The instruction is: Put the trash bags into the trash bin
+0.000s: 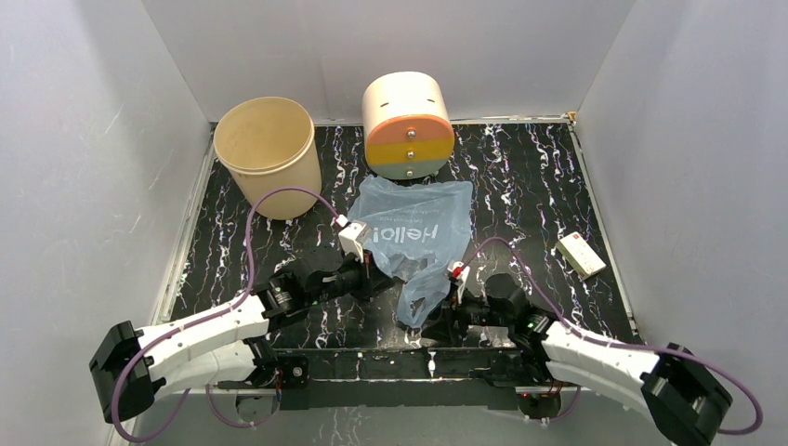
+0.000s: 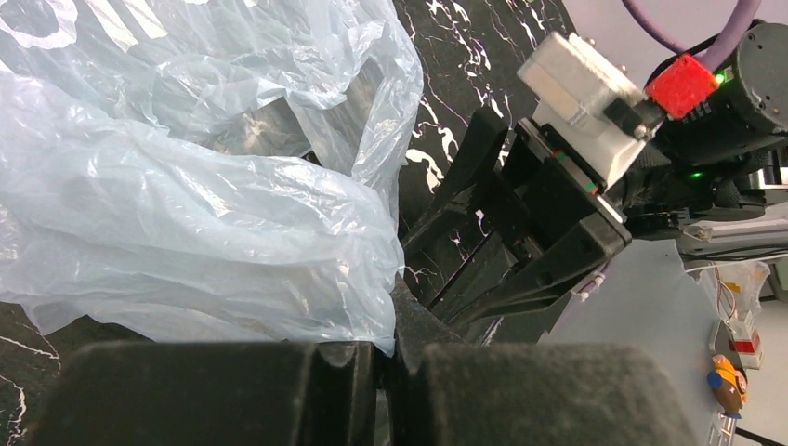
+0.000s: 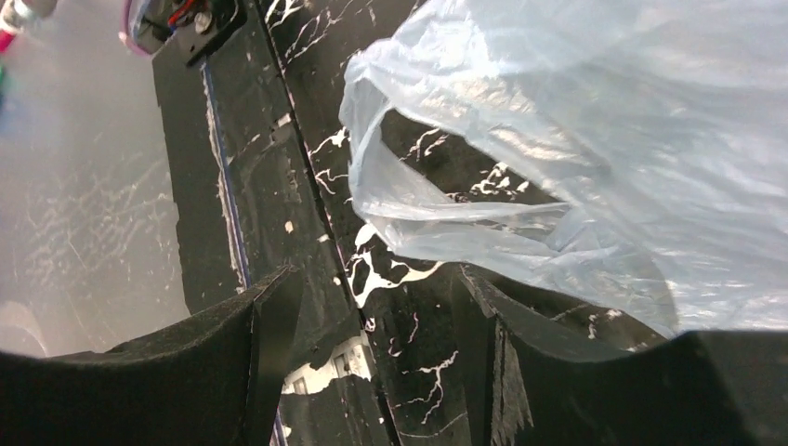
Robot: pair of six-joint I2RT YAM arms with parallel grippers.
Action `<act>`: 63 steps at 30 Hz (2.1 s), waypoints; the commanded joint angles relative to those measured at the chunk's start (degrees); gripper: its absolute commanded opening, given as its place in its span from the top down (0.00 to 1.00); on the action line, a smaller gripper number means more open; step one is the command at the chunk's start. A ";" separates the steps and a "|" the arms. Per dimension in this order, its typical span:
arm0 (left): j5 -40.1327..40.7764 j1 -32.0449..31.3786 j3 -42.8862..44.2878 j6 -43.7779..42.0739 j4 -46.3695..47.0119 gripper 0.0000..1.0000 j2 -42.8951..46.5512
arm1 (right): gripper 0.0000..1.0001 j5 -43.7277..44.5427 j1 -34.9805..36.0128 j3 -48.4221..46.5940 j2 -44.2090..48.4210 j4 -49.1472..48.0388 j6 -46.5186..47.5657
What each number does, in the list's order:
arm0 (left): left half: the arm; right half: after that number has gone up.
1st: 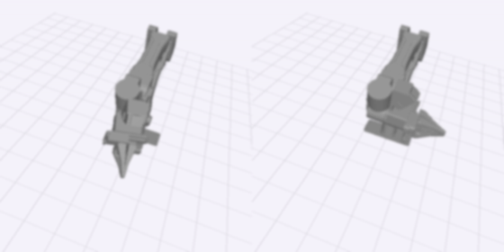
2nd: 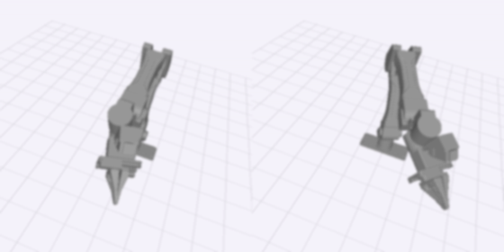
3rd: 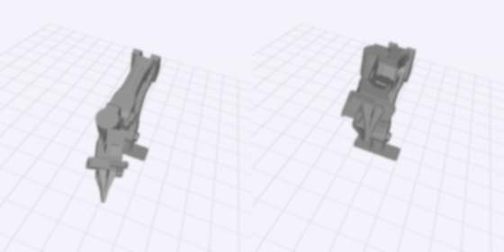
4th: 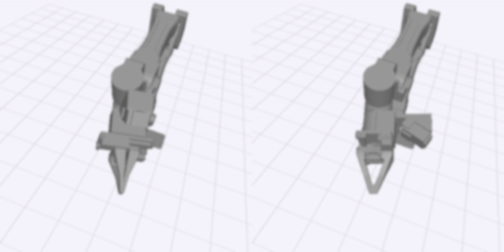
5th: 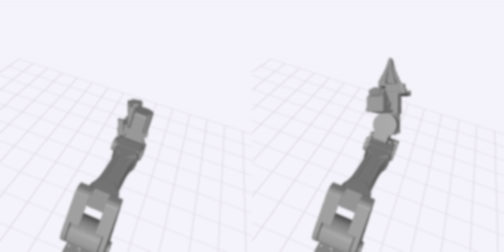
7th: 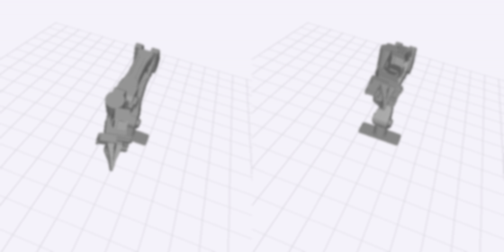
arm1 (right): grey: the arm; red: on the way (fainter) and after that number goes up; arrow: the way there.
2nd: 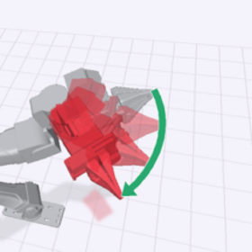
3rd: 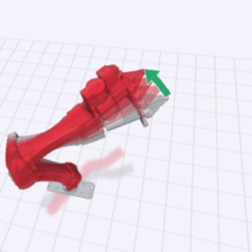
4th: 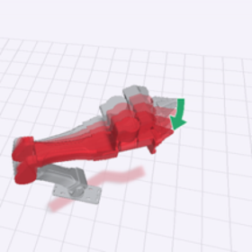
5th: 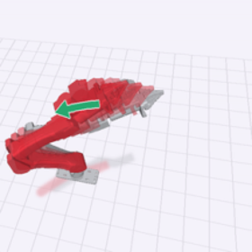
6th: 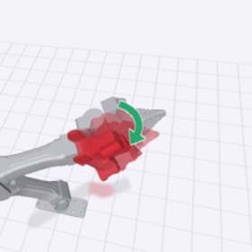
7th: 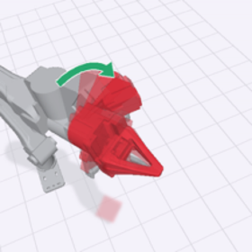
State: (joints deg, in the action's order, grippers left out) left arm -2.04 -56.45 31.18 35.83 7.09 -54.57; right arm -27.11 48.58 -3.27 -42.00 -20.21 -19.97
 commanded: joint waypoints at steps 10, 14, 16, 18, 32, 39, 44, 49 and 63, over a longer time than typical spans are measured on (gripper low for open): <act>1.00 0.04 -1.83 0.64 2.49 1.00 -1.32 | 0.29 12.43 15.62 -0.44 -9.15 -21.98 13.17; 1.22 0.10 -1.94 0.70 2.05 1.00 -0.54 | 0.29 12.77 16.24 2.27 -4.87 -22.54 13.54; 1.25 0.10 -2.37 0.87 2.28 1.00 -0.16 | 0.28 13.66 16.27 4.58 -4.71 -25.46 14.54; 1.25 0.11 -2.37 0.90 2.35 1.00 -0.33 | 0.27 14.88 16.25 4.27 -6.44 -24.72 16.44; 0.77 0.04 -1.58 0.64 2.45 1.00 -0.74 | 0.27 14.09 17.42 -3.06 -29.02 -43.65 15.41; 0.82 0.11 -1.56 0.73 2.45 1.00 -0.79 | 0.31 15.94 18.67 -5.33 -39.18 -50.85 15.40; 1.01 0.11 -1.67 0.70 2.40 1.00 -0.70 | 0.42 21.35 21.53 -5.44 -46.77 -60.20 14.22; 1.25 0.09 -2.25 0.95 2.21 1.00 0.35 | 0.55 35.82 25.88 -4.36 -53.20 -70.52 13.18; 3.98 0.03 -2.09 0.39 -0.75 1.00 2.74 | 1.00 42.97 27.11 -5.16 -54.71 -79.68 8.45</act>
State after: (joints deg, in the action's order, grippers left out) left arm -0.30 -56.45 28.86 36.67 7.07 -53.60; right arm 14.72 75.50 -7.44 -101.80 -87.53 -10.52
